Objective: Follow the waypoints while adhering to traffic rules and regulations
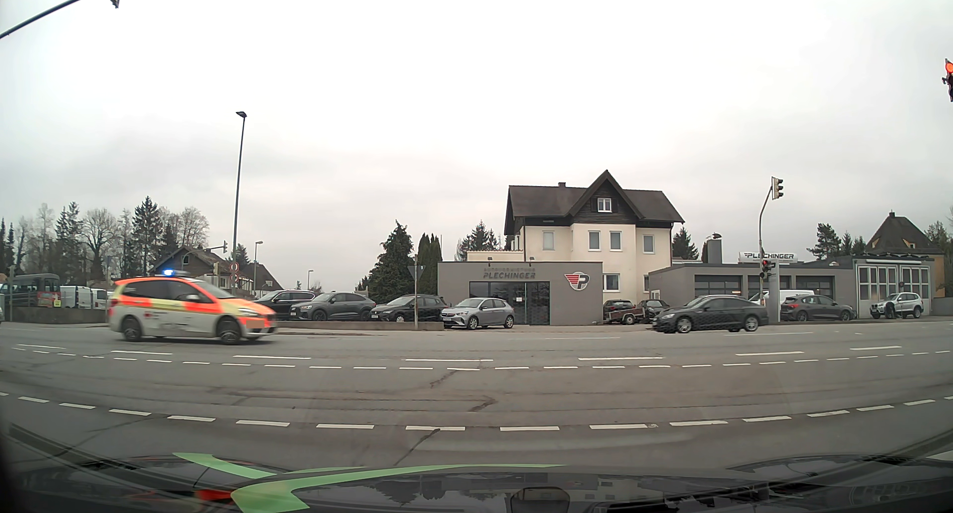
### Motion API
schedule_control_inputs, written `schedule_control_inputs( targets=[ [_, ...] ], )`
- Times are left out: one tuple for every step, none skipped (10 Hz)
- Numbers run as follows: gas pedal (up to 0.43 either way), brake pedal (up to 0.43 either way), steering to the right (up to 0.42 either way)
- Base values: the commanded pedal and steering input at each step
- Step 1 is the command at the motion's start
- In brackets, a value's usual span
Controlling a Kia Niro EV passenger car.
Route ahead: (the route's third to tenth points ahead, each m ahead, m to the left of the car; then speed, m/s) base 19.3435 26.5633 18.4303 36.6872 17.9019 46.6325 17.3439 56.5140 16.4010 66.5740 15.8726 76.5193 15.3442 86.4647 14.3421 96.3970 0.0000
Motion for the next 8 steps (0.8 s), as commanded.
schedule_control_inputs(
  targets=[
    [0.000,0.341,-0.003],
    [0.000,0.341,-0.003],
    [0.000,0.341,-0.003],
    [0.000,0.341,-0.003],
    [0.000,0.341,-0.003],
    [0.000,0.341,-0.003],
    [0.000,0.341,-0.003],
    [0.000,0.341,-0.003]
  ],
)
